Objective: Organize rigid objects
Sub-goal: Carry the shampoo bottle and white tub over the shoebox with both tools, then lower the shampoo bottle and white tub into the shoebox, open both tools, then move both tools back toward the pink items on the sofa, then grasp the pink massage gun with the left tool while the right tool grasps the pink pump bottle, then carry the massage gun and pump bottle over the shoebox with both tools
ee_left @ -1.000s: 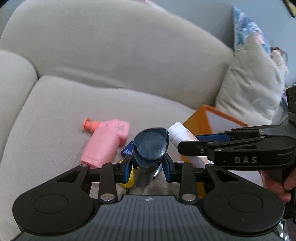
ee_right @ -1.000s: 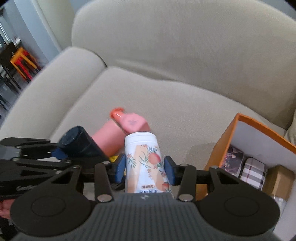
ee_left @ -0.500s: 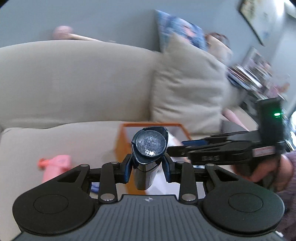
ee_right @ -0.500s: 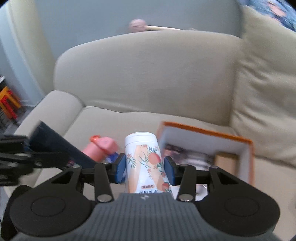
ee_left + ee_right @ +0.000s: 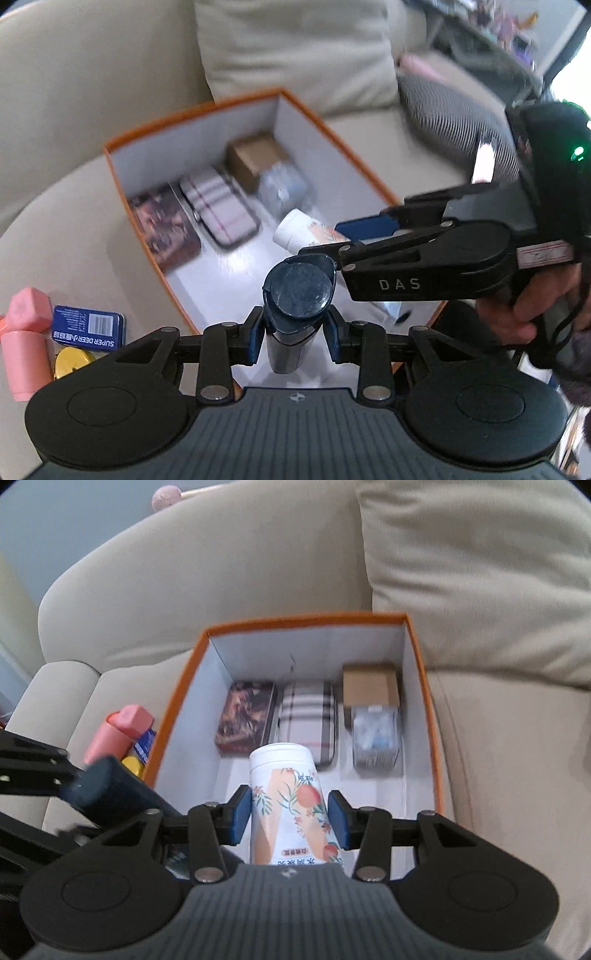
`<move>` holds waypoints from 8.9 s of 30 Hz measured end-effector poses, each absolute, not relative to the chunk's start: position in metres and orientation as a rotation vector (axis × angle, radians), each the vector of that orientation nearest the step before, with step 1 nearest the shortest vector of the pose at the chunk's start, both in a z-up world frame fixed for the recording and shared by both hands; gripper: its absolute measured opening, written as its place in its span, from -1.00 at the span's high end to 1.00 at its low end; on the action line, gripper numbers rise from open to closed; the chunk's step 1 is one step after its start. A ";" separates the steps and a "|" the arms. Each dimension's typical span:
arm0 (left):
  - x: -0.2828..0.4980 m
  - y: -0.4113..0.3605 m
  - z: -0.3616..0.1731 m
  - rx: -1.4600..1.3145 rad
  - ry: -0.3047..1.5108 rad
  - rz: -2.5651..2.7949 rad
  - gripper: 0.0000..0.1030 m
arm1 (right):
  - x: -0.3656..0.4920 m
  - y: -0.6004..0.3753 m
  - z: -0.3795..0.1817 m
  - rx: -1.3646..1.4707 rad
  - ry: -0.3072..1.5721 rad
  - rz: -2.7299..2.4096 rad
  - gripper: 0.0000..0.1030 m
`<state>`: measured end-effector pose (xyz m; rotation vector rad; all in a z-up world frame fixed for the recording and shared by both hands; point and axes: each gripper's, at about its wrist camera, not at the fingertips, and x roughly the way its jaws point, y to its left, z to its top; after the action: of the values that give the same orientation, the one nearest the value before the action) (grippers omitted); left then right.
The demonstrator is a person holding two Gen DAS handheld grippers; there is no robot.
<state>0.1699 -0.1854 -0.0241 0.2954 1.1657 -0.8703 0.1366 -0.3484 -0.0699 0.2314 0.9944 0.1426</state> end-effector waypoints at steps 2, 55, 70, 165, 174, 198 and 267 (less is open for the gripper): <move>0.176 -0.192 -0.033 0.331 1.202 -0.873 0.26 | 0.137 -0.348 -0.080 0.237 1.012 0.146 0.09; 0.210 -0.115 0.002 0.071 0.990 -0.595 -0.08 | 0.183 -0.317 -0.137 0.286 1.156 0.138 0.08; 0.198 -0.084 -0.031 -0.068 1.091 -0.501 0.07 | 0.202 -0.302 -0.139 0.250 1.152 0.048 0.08; 0.240 0.065 -0.092 -0.093 1.000 -0.325 -0.18 | 0.249 -0.107 -0.100 -0.123 1.078 0.446 0.38; 0.258 0.069 -0.074 0.049 1.081 -0.280 -0.17 | 0.263 -0.080 -0.093 -0.228 1.021 0.537 0.39; 0.258 0.100 -0.075 -0.058 1.000 -0.226 -0.16 | 0.315 0.022 -0.133 -0.795 0.949 0.809 0.44; 0.217 -0.156 -0.030 0.202 0.828 -0.769 -0.16 | 0.181 -0.363 -0.086 0.236 0.906 0.163 0.48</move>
<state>0.2172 -0.1562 -0.0300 0.2019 0.8282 -0.7689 0.1813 -0.3633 -0.0862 0.2362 0.9063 0.1627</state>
